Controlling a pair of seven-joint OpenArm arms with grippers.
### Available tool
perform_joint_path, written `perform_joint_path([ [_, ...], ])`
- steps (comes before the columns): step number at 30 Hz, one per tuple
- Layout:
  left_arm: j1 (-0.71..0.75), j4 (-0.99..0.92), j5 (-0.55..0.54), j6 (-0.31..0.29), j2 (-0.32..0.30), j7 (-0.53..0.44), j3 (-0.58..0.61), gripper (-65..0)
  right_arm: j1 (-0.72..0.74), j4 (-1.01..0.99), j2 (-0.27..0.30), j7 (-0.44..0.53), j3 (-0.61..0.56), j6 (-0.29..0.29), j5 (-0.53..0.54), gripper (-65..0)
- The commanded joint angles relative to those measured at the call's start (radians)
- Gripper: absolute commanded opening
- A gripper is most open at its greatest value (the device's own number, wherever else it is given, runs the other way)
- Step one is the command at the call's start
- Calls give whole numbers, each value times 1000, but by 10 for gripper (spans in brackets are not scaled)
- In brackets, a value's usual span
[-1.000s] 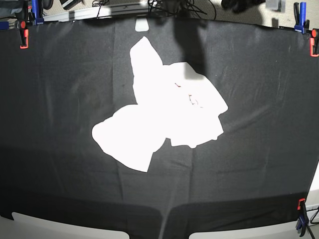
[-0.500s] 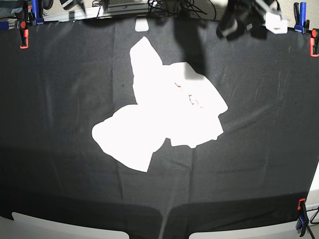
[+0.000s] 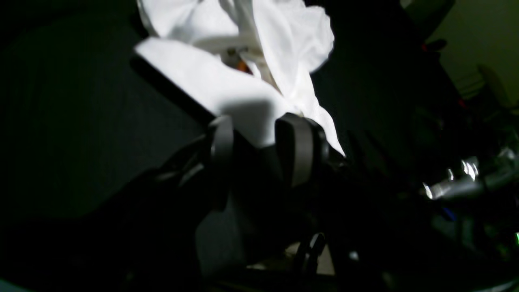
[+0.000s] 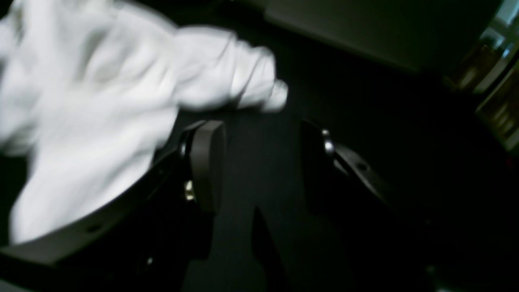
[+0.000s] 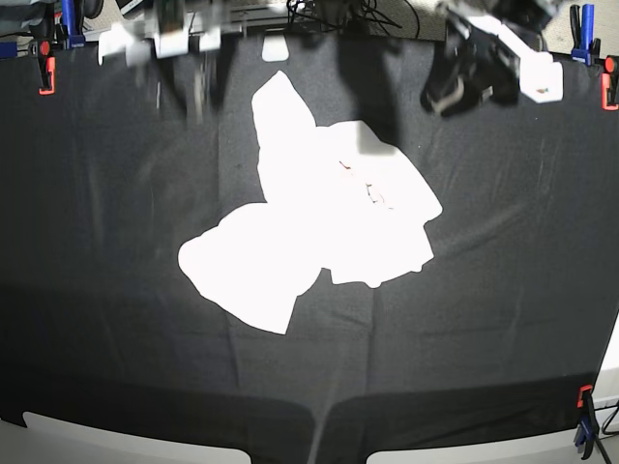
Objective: Layout the t-shirt on the table in an organized manner, then fold the t-shirt properly
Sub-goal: 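Lower the right gripper and pinch a fold of the white t-shirt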
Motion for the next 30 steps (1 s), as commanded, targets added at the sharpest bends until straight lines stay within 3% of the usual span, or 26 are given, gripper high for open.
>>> perform_joint_path([
  [1, -23, 17, -14, -11, -5, 15, -1, -456, 40, 17, -8, 2, 2, -6, -19, -361],
  [4, -92, 16, -14, -11, -5, 73, -1, -456, 156, 17, -52, -115, 2, -6, -13, -361],
  [8, -152, 17, -14, -11, -5, 16, -1, -456, 218, 16, -130, -298, 4, -17, -9, -361],
  [11, -175, 16, -13, -11, -5, -65, -1, -456, 185, 16, -215, -385, 17, -17, -110, -361],
  [14, -185, 17, -14, -11, -5, -101, -1, -456, 133, 16, -290, -385, 28, -17, -262, -361],
  [17, -190, 17, -13, -11, -5, -100, -1, -456, 150, 16, -326, -426, 28, -17, -316, -361],
  [19, -191, 17, -13, -11, -5, -97, -1, -456, 200, 16, -332, -551, 28, -13, -315, -361],
  [22, -203, 16, -13, -11, -5, -93, -1, -456, 297, 16, -332, -761, 31, 75, -316, -361],
  [27, -226, 17, -6, -11, -5, -93, -1, -456, 427, 32, -332, -977, 53, 315, -315, -361],
  [30, -227, 16, -6, -11, -5, -92, -1, -456, 446, 113, -331, -1075, 53, 381, -315, -361],
])
